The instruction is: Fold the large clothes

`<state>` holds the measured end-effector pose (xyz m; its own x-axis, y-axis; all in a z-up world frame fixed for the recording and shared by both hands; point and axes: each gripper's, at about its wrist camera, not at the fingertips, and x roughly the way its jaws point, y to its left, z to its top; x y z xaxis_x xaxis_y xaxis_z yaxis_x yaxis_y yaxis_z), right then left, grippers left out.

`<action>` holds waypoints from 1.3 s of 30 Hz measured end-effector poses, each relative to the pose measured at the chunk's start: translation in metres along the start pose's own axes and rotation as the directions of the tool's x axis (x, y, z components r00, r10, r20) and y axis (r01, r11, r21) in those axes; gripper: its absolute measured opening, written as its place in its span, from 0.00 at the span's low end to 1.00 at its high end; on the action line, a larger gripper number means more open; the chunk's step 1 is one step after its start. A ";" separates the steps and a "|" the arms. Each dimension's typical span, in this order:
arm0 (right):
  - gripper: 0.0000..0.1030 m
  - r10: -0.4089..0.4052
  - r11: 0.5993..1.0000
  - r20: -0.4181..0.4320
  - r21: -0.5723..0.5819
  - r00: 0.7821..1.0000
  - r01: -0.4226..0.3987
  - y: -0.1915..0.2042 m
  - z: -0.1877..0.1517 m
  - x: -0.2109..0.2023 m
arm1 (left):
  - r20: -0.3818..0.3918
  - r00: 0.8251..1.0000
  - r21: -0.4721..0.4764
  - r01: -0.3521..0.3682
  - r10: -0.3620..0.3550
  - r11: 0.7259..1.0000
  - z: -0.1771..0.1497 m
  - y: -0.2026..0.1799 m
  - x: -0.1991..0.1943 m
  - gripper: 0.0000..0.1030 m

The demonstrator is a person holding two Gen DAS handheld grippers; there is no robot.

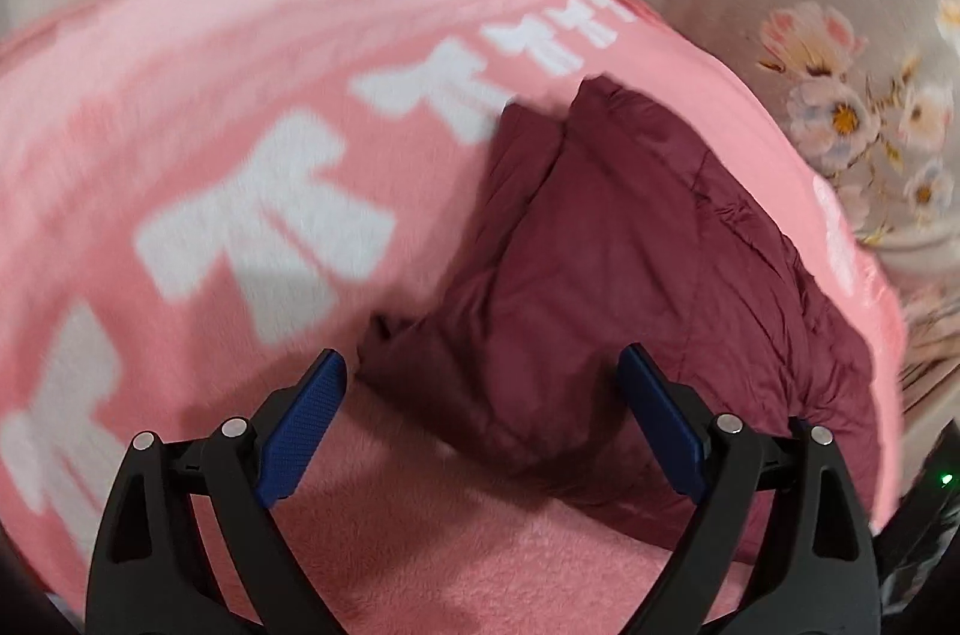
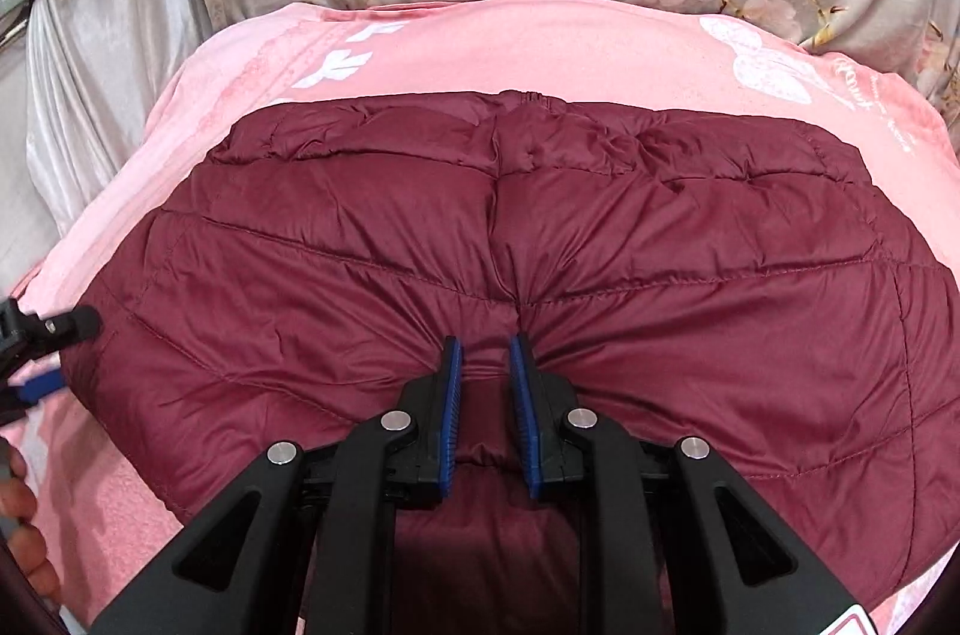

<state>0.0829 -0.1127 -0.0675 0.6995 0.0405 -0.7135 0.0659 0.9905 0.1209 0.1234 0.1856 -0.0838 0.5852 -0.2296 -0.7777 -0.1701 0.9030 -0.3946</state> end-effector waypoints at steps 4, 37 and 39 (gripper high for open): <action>0.17 0.092 0.990 0.013 0.105 0.996 -0.093 -0.014 -0.009 -0.031 | -0.015 0.999 0.013 0.040 -0.040 0.999 -0.005 -0.004 0.006 0.88; 0.17 -0.073 0.923 0.041 0.381 0.996 0.052 -0.152 -0.052 -0.129 | -0.209 0.882 0.618 0.454 -0.423 0.641 -0.123 -0.336 -0.071 0.12; 0.17 -0.113 0.910 0.042 0.405 0.993 0.086 -0.170 -0.057 -0.136 | -0.247 0.887 0.633 0.452 -0.389 0.628 -0.141 -0.352 -0.054 0.12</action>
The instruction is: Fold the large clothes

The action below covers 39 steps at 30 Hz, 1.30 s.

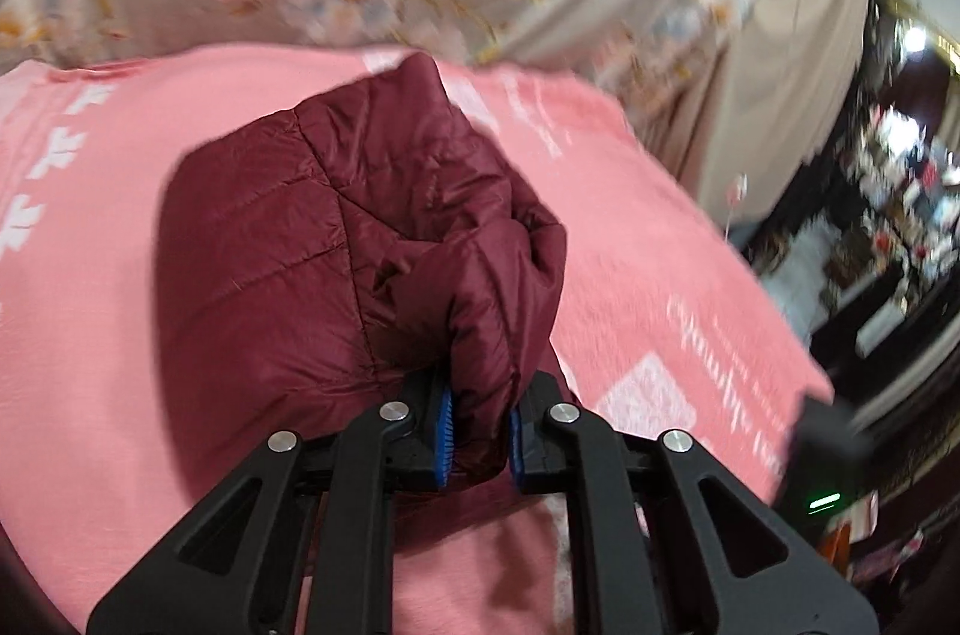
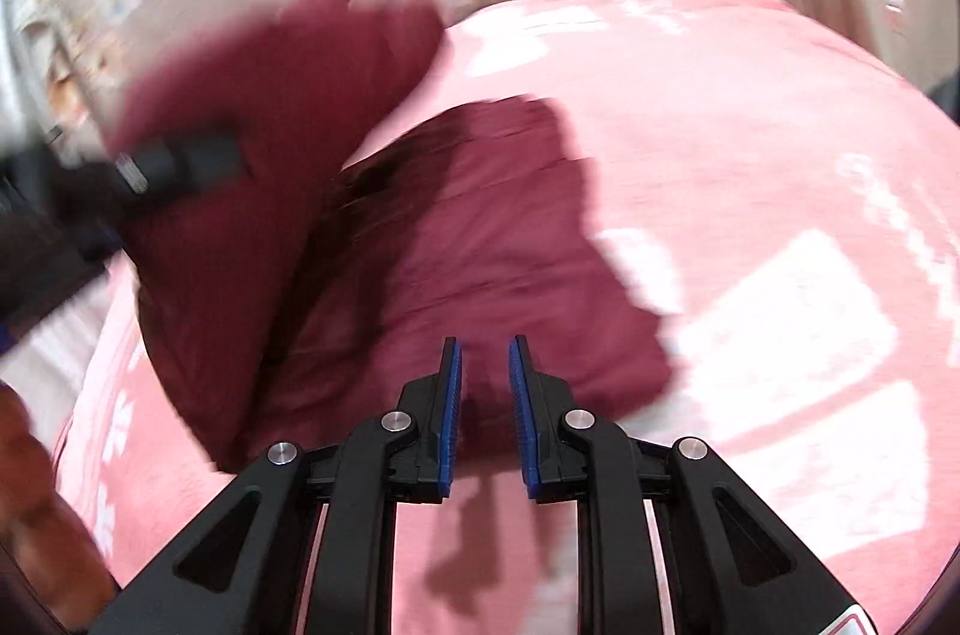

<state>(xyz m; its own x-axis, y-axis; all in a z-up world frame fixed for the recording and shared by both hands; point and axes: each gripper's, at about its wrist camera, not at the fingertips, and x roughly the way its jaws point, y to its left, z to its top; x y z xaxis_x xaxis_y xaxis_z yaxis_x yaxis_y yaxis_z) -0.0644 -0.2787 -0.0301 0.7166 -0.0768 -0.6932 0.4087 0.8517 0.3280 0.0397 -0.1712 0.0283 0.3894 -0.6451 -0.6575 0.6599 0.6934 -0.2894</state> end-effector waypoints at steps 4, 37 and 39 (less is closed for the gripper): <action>0.17 -0.047 0.998 0.021 0.034 0.999 0.046 -0.025 0.000 -0.007 | -0.105 0.994 0.035 -0.019 0.023 0.999 -0.020 -0.016 0.051 0.12; 0.62 0.085 0.944 0.043 0.315 0.995 -0.094 -0.009 0.196 0.040 | 0.058 0.947 -0.297 -0.287 0.317 0.911 0.115 0.123 -0.012 0.72; 0.62 0.050 0.937 -0.032 0.349 0.998 -0.035 -0.008 0.197 0.071 | 0.030 0.949 -0.319 -0.290 0.315 0.903 0.118 0.134 -0.003 0.72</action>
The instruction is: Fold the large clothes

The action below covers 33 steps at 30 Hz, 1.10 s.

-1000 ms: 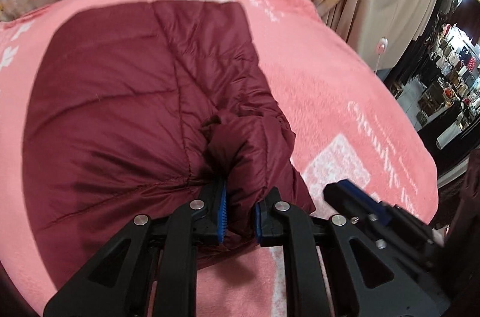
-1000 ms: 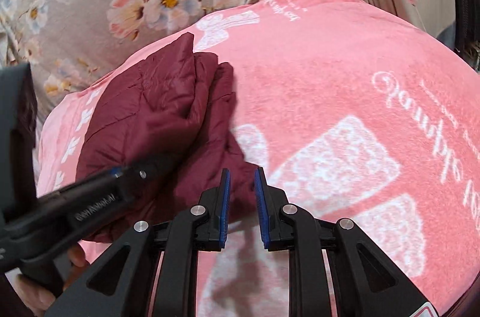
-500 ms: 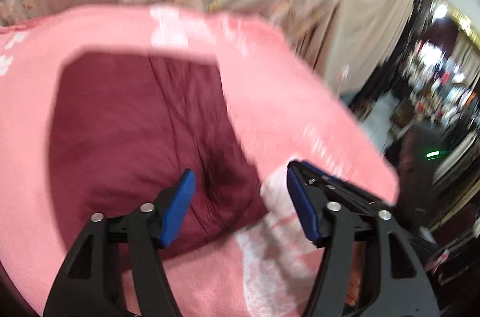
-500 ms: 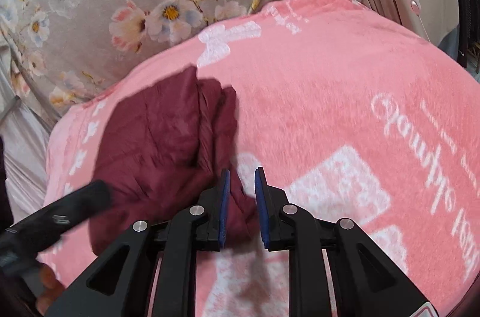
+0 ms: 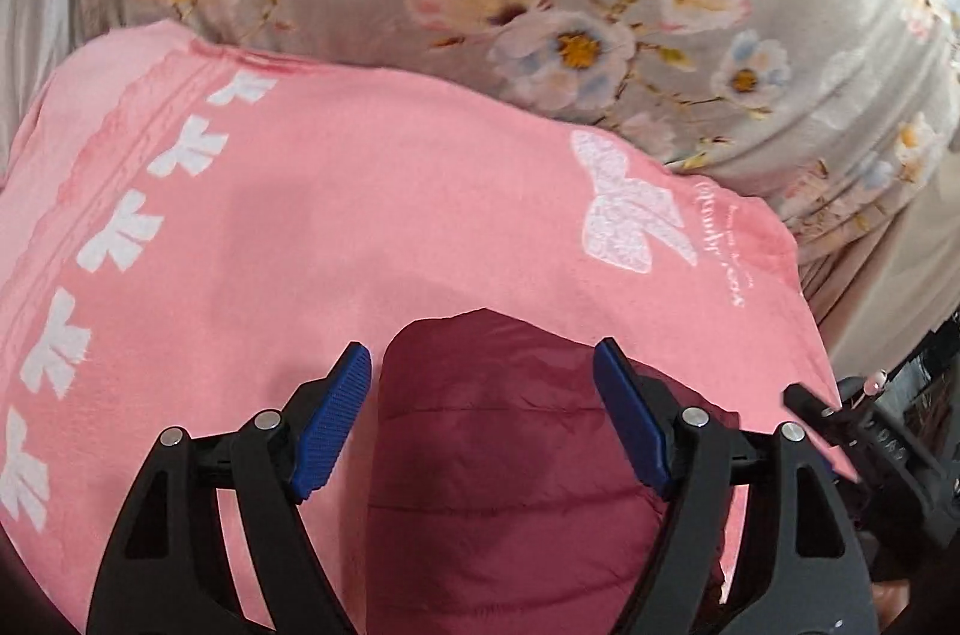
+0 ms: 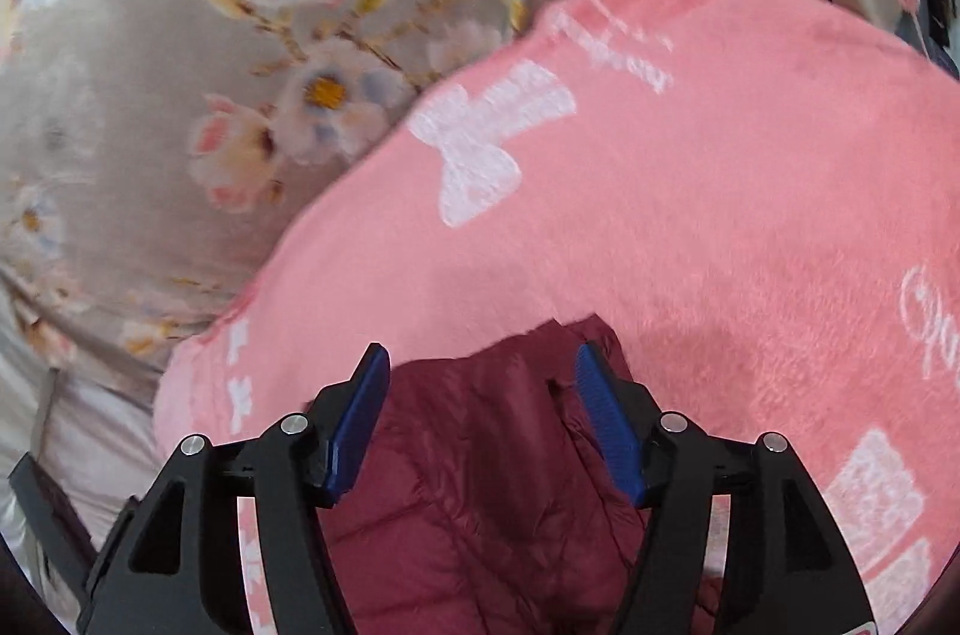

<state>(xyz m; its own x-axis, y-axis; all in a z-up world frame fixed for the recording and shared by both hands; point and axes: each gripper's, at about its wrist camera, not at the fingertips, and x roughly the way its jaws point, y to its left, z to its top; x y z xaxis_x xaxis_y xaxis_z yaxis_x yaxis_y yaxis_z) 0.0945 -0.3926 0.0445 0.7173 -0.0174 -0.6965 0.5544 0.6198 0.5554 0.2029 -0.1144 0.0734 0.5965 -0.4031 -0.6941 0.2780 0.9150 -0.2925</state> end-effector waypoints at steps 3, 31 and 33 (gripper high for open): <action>0.44 -0.053 0.998 -0.089 0.014 0.995 0.054 -0.002 -0.009 0.034 | -0.044 0.999 -0.013 -0.024 0.024 1.000 -0.003 0.002 0.026 0.72; 0.04 -0.150 0.931 0.091 -0.322 0.984 0.172 -0.038 -0.057 0.093 | 0.002 0.985 0.166 -0.171 0.173 0.971 -0.065 -0.046 0.139 0.93; 0.04 -0.146 0.933 0.092 -0.319 0.985 0.168 -0.039 -0.058 0.094 | 0.015 0.982 0.178 -0.186 0.187 0.966 -0.067 -0.049 0.140 0.93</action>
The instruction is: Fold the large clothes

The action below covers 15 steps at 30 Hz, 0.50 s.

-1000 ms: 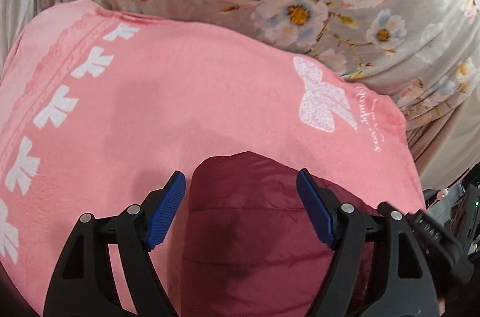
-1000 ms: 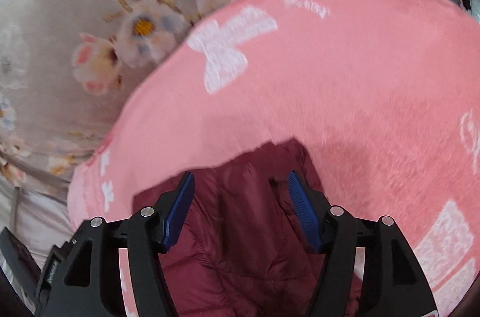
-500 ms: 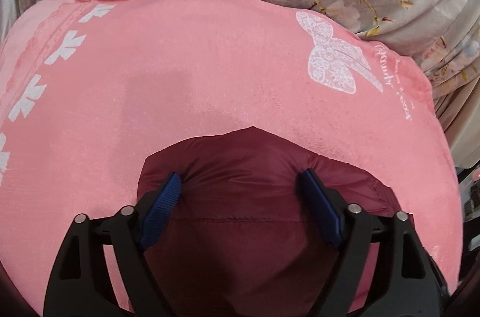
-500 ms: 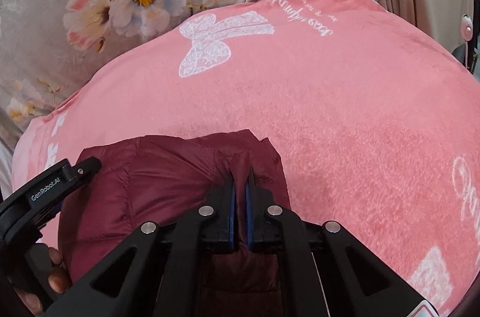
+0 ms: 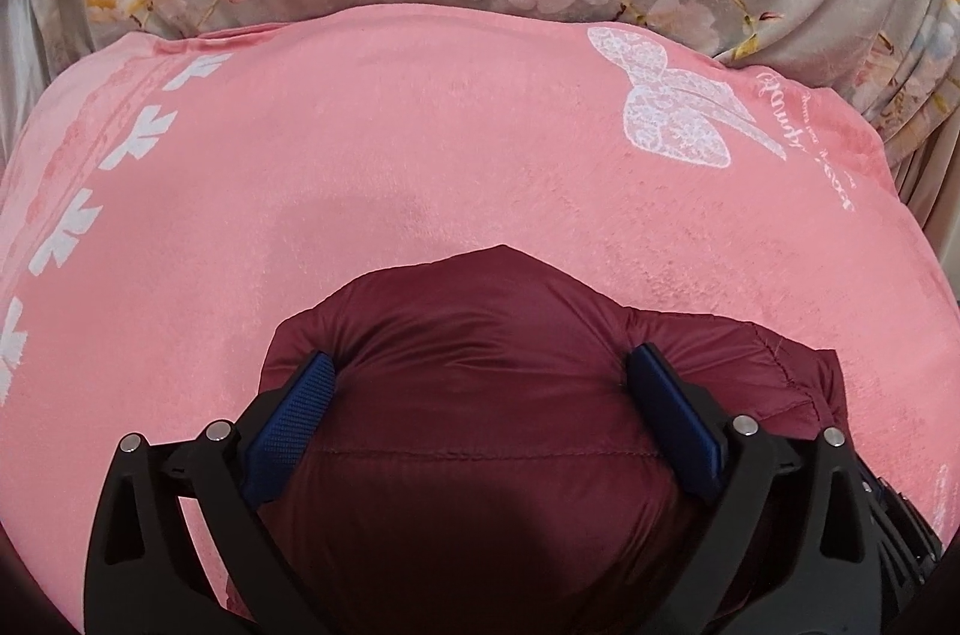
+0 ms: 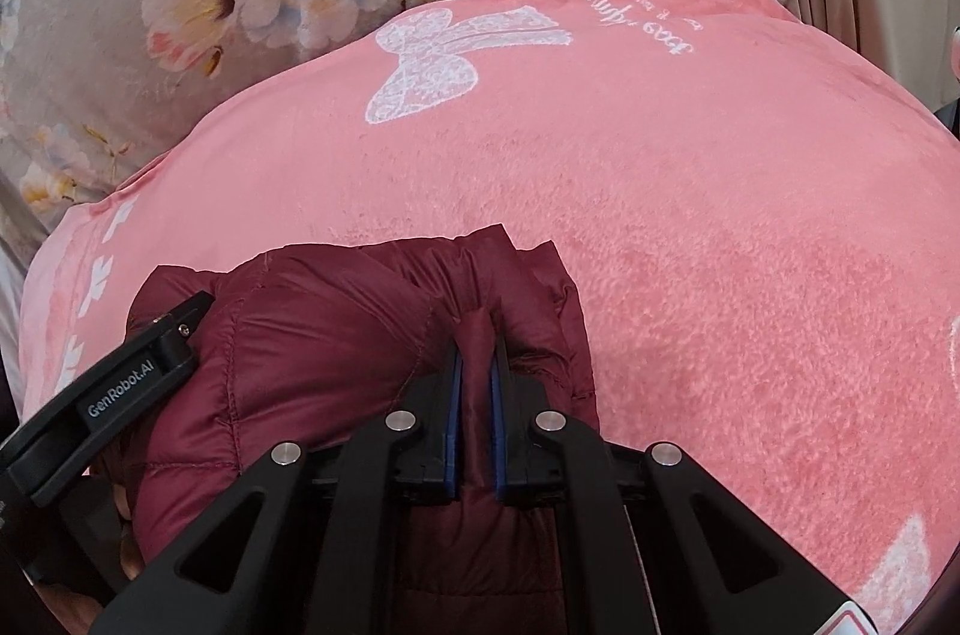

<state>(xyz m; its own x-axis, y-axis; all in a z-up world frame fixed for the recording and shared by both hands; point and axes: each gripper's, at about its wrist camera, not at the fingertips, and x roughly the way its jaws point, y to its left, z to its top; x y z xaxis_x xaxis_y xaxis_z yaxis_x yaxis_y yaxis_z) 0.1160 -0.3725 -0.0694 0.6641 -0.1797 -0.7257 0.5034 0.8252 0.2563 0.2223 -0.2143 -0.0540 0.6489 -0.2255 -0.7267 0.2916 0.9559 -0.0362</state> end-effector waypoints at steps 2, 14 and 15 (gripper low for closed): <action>0.04 0.006 1.000 0.001 0.005 1.000 -0.006 -0.001 -0.001 0.001 | 0.009 1.000 0.010 -0.012 0.012 1.000 -0.001 -0.002 0.001 0.94; 0.04 0.030 0.999 0.012 0.023 0.999 -0.031 -0.005 -0.003 0.004 | 0.030 0.999 0.017 -0.032 0.032 0.999 -0.005 -0.006 0.006 0.95; 0.05 0.030 0.999 0.013 0.023 0.999 -0.031 -0.005 -0.003 0.004 | 0.031 0.999 0.018 -0.034 0.034 0.999 -0.005 -0.007 0.006 0.95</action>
<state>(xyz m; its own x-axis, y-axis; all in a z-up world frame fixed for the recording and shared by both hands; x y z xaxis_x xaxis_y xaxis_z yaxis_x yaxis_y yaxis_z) 0.1146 -0.3755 -0.0757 0.6864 -0.1618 -0.7090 0.4956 0.8176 0.2932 0.2209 -0.2211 -0.0615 0.6795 -0.1990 -0.7062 0.2817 0.9595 0.0008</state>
